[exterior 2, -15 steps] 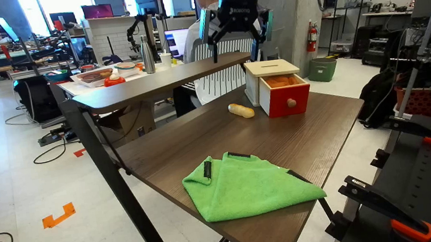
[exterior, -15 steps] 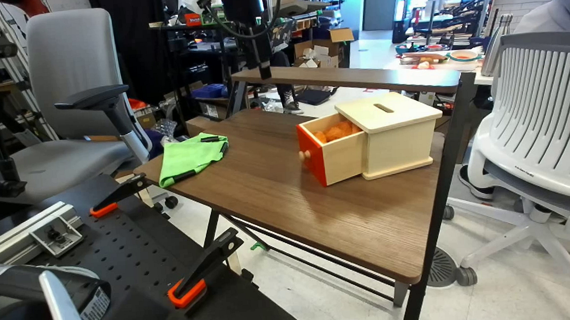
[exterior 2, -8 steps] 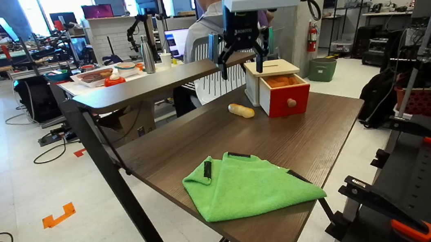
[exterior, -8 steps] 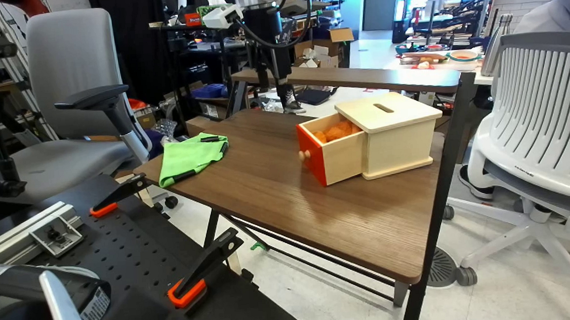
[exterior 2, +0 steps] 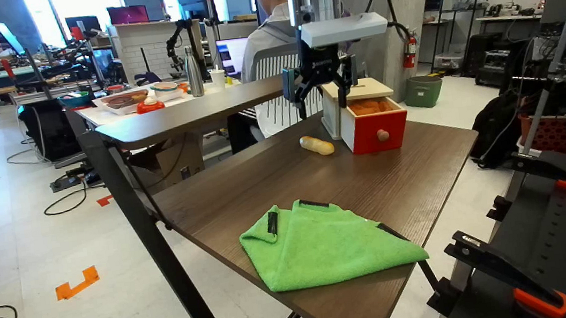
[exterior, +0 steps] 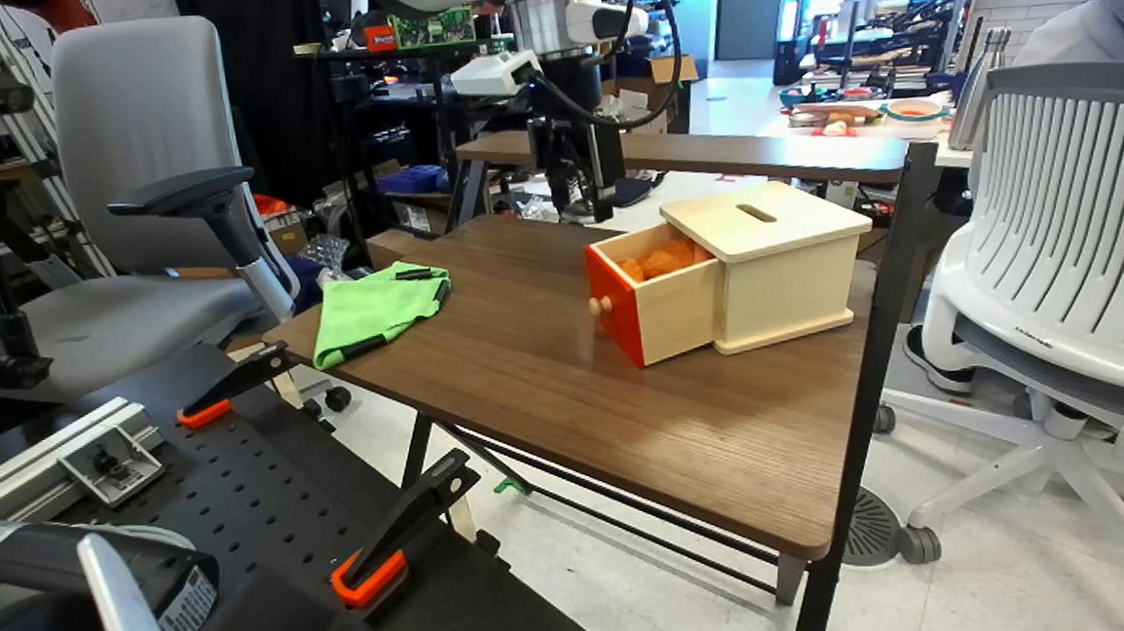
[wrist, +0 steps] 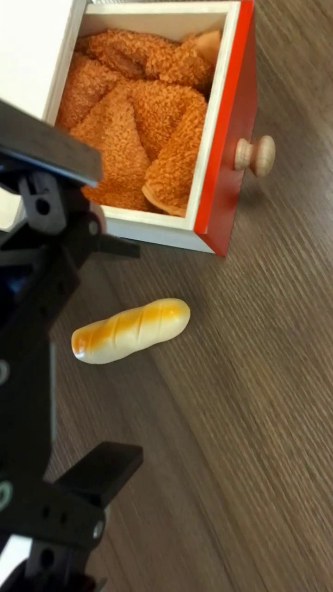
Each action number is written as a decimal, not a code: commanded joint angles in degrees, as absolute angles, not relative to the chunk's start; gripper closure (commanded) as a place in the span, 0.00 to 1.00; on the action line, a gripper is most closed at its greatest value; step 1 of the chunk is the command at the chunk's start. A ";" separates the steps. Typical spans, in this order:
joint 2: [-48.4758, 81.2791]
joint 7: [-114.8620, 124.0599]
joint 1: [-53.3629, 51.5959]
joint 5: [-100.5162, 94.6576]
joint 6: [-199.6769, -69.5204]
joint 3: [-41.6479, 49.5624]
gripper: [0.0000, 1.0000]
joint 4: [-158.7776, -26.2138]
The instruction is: Pick the object and put it in the drawer
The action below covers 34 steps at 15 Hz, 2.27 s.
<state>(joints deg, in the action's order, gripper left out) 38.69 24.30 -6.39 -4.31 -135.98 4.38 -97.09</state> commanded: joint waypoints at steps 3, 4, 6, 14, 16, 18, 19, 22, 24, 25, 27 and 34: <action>45.83 22.45 -7.18 -5.41 -135.26 6.23 0.00 -89.60; 46.85 22.10 -7.12 -5.31 -135.36 6.25 0.00 -88.67; 48.53 21.86 -7.19 -5.22 -135.35 6.44 0.00 -86.97; 53.91 22.05 -7.83 -5.15 -134.61 6.94 0.00 -80.71; 54.94 22.10 -8.07 -5.12 -134.46 6.98 0.00 -79.71; 55.97 22.13 -8.28 -5.09 -134.32 7.05 0.00 -78.74; 56.43 22.17 -8.40 -5.08 -134.24 7.12 0.00 -78.27; 57.61 22.12 -8.30 -4.83 -133.99 7.27 0.00 -76.93; 58.31 22.12 -8.23 -4.87 -133.93 7.51 0.25 -76.05; 58.58 22.09 -8.26 -4.98 -134.11 7.69 0.26 -75.75; 58.96 21.99 -8.28 -5.03 -134.20 7.88 0.42 -75.34; 55.11 20.84 -9.26 -4.47 -134.99 6.33 0.88 -78.94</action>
<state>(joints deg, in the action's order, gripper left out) 57.28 22.09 -8.45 -4.34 -135.97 6.85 -77.47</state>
